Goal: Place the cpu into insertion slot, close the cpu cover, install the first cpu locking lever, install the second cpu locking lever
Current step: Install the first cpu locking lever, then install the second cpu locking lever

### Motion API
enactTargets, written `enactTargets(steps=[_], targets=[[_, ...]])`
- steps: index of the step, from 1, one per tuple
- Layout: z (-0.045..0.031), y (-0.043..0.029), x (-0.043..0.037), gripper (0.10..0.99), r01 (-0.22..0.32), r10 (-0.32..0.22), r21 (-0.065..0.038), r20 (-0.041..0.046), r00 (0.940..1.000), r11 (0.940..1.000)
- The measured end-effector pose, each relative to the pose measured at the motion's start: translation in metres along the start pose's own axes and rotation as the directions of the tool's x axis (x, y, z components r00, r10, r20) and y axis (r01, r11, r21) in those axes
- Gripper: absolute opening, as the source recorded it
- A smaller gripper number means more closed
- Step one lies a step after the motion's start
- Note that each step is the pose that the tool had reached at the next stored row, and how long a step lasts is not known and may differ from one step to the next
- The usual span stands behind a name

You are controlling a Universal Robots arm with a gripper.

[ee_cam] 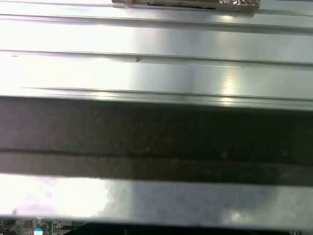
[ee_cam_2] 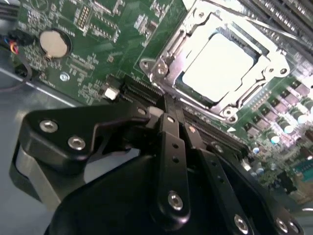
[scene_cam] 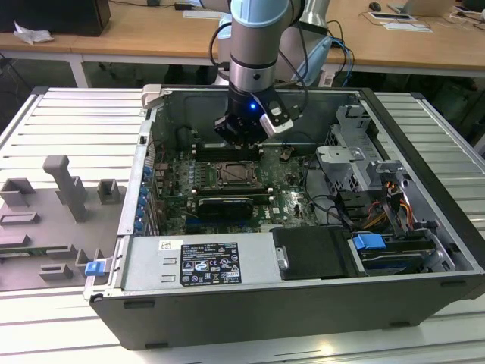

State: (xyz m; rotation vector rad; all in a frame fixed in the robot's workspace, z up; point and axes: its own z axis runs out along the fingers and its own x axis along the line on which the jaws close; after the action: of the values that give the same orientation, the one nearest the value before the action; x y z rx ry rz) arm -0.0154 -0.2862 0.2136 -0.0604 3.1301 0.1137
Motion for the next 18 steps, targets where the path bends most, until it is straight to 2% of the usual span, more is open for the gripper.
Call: enactTargets(steps=[13, 15, 18], targets=[[-0.0005, -0.0076, 0.0003, 0.106, 0.000, 0.000, 0.000, 0.0000, 1.0000, 1.0000], [-0.0008, -0.0112, 0.0005, 0.106, 0.000, 0.000, 0.000, 0.0000, 1.0000, 1.0000], [-0.0009, -0.0130, 0.0005, 0.106, 0.000, 0.000, 0.000, 0.0000, 1.0000, 1.0000]])
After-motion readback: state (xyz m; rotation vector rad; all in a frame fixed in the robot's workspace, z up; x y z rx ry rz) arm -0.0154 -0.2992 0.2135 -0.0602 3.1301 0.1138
